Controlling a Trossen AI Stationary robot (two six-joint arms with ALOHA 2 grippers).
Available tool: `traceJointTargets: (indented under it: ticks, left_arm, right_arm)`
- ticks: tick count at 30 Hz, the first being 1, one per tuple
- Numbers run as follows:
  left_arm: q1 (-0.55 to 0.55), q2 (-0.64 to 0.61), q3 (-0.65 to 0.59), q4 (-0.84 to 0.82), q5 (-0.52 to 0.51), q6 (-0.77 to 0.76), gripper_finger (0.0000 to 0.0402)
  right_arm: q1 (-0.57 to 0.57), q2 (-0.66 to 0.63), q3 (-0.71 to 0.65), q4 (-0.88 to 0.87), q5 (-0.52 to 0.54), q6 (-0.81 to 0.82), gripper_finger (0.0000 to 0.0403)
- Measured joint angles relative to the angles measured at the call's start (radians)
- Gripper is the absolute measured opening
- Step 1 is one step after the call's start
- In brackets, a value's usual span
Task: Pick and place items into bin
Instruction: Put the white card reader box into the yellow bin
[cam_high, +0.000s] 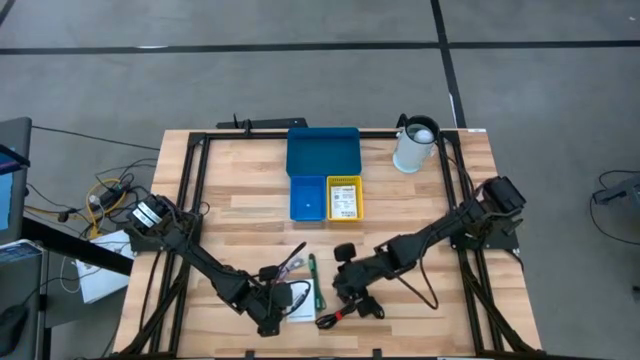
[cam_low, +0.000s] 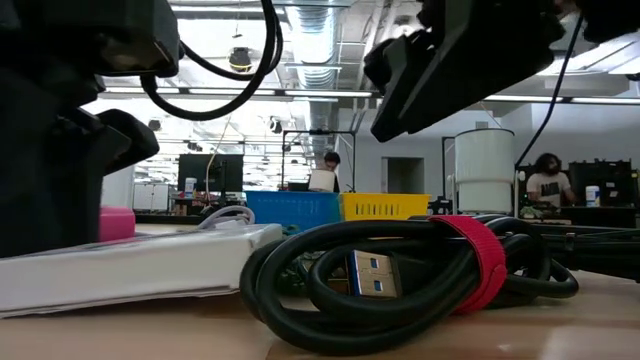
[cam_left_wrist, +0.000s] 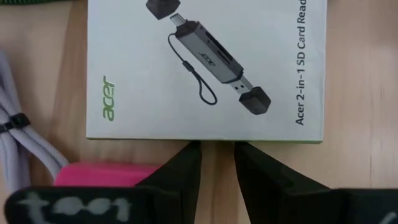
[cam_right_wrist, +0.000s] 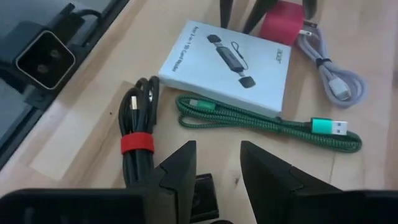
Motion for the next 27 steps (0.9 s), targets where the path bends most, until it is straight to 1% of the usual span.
traceJointTargets:
  ticks: [2, 6, 9, 12, 16, 27]
  left_arm:
    - [0.001, 0.0, 0.0, 0.005, -0.007, 0.0, 0.0095]
    - [0.003, 0.001, 0.0, 0.007, -0.016, 0.001, 0.0095]
    - [0.008, 0.001, 0.0, 0.008, -0.018, 0.001, 0.0095]
    - [0.015, 0.001, 0.0, 0.008, -0.018, 0.002, 0.0095]
    - [0.019, 0.001, 0.0, 0.008, -0.013, 0.004, 0.0095]
    - [0.019, 0.0, 0.0, 0.01, -0.012, 0.014, 0.0095]
  right_arm:
    - [-0.011, 0.0, 0.0, 0.001, -0.023, -0.002, 0.0118]
    - [-0.015, 0.011, 0.001, 0.005, -0.028, -0.038, 0.0118]
    - [-0.017, 0.064, -0.002, 0.009, -0.028, -0.065, 0.0118]
    - [-0.019, 0.147, 0.011, 0.06, -0.029, -0.086, 0.0118]
    - [-0.022, 0.209, 0.039, 0.09, -0.072, -0.123, 0.0118]
    - [-0.049, 0.211, 0.128, 0.005, -0.076, -0.293, 0.0118]
